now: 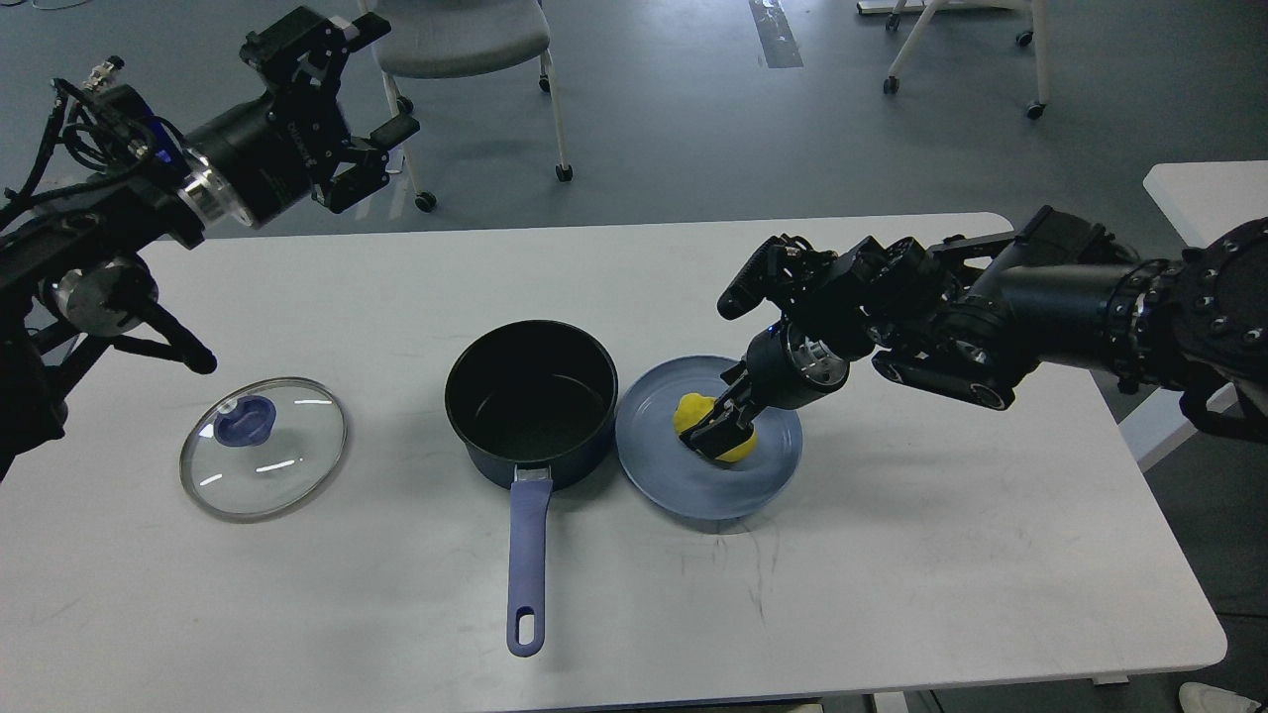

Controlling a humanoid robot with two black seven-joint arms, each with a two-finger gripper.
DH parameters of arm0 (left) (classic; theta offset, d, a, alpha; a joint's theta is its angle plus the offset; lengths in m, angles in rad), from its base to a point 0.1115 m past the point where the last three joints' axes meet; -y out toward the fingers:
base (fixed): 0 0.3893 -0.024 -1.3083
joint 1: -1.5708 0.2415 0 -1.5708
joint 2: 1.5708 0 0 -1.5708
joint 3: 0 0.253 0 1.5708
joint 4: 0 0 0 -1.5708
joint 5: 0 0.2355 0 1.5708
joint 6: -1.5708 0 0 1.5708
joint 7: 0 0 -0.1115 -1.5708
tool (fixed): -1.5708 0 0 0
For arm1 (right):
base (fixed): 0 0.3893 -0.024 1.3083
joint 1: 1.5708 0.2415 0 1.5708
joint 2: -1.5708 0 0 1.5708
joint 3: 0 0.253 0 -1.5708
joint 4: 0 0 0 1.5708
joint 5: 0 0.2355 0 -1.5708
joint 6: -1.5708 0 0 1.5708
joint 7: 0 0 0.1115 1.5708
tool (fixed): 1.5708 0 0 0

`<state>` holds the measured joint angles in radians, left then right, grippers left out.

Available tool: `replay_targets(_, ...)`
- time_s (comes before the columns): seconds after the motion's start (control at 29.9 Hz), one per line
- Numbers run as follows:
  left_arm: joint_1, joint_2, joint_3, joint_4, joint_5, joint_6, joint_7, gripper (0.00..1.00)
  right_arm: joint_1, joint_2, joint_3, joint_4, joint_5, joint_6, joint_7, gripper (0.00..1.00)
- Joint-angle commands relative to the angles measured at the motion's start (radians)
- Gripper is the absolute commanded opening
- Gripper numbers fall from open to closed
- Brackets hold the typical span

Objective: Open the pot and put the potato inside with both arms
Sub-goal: 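Reach the right gripper down and grasp the yellow potato on the plate, then carry the potato with the right gripper over the open pot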

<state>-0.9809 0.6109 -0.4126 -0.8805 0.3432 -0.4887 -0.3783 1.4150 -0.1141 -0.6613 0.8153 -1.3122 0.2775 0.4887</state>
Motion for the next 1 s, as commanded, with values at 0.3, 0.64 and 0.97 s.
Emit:
replay_targets(0.3,0.001,0.001,0.000,0.000,-0.001,0.000,-0.001,0.98,-0.051,0.045,-0.003,-0.068,0.001,-0.014,0.000,0.89)
replay_targets(0.64,0.001,0.001,-0.002,0.000,-0.001,0.000,-0.001,0.98,-0.048,0.033,-0.003,-0.059,0.004,-0.014,0.000,0.05)
replay_targets(0.97,-0.002,0.009,-0.002,-0.002,-0.001,0.000,0.002,0.98,0.147,-0.090,0.083,0.091,0.022,-0.014,0.000,0.06)
